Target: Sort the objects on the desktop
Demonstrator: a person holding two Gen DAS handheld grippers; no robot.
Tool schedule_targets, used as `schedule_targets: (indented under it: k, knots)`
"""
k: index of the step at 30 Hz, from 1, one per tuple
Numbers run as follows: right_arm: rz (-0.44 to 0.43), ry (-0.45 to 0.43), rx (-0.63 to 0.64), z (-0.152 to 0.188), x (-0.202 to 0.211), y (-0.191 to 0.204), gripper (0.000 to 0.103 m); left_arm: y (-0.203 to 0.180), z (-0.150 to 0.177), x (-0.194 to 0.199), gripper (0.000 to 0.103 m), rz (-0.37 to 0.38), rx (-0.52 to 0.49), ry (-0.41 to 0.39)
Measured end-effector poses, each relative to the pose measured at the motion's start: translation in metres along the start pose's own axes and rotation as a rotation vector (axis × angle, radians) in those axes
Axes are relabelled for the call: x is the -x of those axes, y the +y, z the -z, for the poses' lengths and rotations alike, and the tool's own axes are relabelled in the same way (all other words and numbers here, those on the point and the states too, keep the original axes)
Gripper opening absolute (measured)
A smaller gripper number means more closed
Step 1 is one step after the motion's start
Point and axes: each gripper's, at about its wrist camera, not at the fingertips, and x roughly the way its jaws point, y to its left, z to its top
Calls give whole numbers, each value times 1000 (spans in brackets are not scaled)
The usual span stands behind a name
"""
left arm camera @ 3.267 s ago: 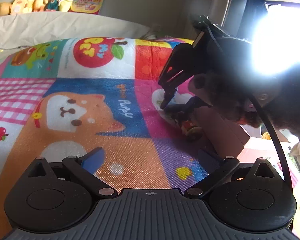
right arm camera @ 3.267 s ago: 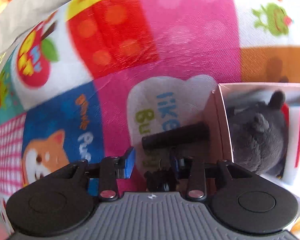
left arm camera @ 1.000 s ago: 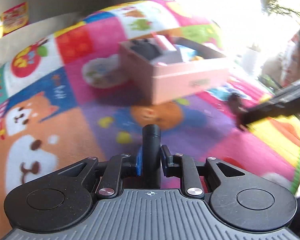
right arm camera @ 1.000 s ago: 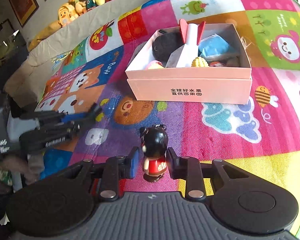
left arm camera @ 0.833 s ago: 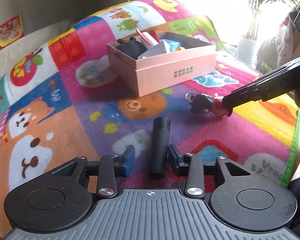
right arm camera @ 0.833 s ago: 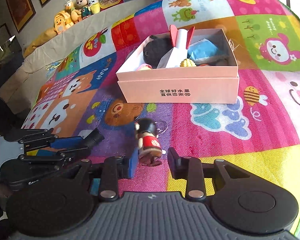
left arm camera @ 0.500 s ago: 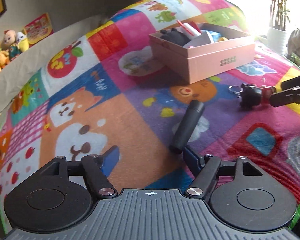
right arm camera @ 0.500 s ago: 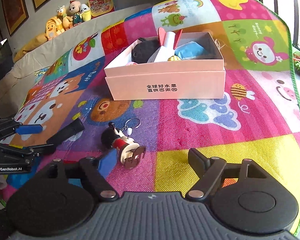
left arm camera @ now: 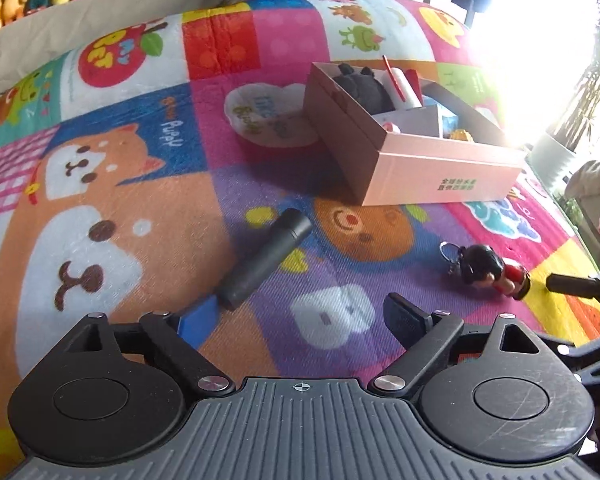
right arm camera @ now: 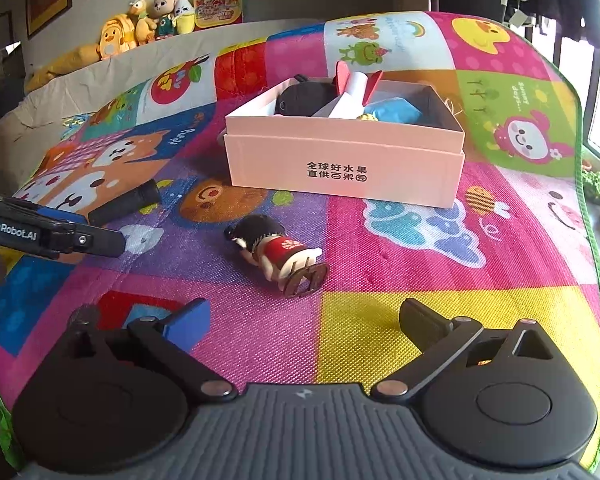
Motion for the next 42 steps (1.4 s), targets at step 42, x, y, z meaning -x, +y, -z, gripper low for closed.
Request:
schedule_targets:
  k: [42]
  knots:
    - [11, 0, 1, 2, -2, 2, 103, -34, 6, -12, 80, 6, -227, -64]
